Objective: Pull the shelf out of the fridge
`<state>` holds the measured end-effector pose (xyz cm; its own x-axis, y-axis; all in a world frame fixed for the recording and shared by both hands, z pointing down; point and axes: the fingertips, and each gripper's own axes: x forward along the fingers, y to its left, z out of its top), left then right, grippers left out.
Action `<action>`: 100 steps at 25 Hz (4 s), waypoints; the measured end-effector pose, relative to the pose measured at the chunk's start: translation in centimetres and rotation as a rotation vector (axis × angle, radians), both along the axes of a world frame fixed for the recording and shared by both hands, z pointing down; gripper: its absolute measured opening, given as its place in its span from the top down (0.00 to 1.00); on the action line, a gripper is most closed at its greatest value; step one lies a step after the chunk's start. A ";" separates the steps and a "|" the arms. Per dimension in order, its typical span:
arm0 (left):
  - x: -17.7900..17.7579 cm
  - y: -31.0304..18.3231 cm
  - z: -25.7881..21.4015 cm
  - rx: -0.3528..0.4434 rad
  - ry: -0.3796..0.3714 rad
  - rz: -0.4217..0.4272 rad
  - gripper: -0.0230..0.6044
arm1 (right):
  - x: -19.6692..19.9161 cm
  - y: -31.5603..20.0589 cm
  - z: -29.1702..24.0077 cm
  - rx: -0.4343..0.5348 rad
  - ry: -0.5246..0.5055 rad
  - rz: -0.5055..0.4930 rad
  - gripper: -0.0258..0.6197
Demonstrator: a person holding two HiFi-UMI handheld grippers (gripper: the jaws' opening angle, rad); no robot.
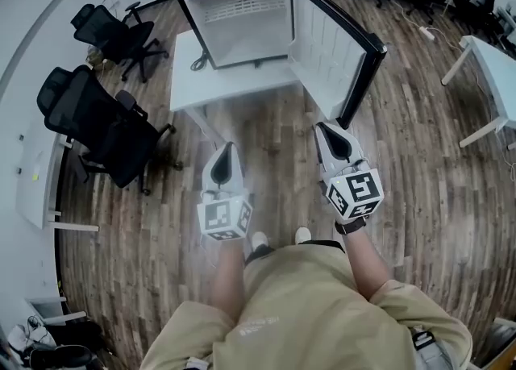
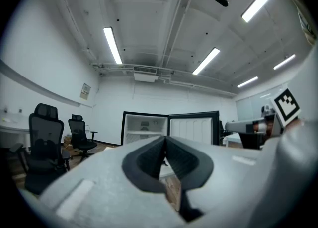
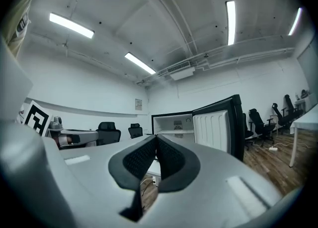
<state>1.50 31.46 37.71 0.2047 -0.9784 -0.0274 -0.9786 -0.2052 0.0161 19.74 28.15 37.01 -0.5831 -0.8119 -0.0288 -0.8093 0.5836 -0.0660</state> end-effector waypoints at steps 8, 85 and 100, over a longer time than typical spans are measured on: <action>3.0 -1.0 0.5 -0.016 0.022 0.049 0.96 | -1.2 -0.7 0.3 -0.033 0.013 -0.069 0.95; -10.6 -50.8 6.5 -0.211 0.111 0.149 0.96 | -22.4 -52.9 10.3 -0.449 -0.428 -0.168 0.78; -13.1 -52.6 7.6 -0.242 0.135 0.142 0.96 | -22.7 -61.3 9.7 -0.433 -0.910 -0.026 0.53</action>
<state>-11.63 -21.13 45.30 0.3505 -0.9217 0.1662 -0.9259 -0.3143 0.2095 -2.91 -33.15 46.73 -0.5041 -0.8453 -0.1771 -0.3331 0.3795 -0.8632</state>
